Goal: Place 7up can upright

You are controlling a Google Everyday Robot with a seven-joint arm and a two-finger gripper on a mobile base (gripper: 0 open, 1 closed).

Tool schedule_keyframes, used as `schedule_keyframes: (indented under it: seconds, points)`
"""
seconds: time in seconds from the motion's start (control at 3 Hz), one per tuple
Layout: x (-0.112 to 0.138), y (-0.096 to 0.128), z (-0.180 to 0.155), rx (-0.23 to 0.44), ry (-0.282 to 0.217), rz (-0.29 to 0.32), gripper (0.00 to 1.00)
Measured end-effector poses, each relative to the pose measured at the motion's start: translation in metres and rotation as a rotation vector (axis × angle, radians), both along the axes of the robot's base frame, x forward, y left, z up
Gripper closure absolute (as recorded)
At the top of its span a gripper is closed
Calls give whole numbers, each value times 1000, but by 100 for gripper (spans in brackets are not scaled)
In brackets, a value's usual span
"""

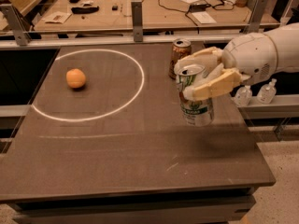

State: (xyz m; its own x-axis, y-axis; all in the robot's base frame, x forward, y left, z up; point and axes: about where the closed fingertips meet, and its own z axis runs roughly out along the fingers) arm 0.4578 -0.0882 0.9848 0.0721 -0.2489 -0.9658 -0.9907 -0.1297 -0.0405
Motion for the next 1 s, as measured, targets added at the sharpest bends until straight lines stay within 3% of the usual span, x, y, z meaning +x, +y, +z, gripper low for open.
schedule_keyframes:
  seconds: [0.67, 1.0]
  points:
    - [9, 5, -33, 80, -135, -95, 100]
    - [13, 6, -39, 114, -209, -113, 100]
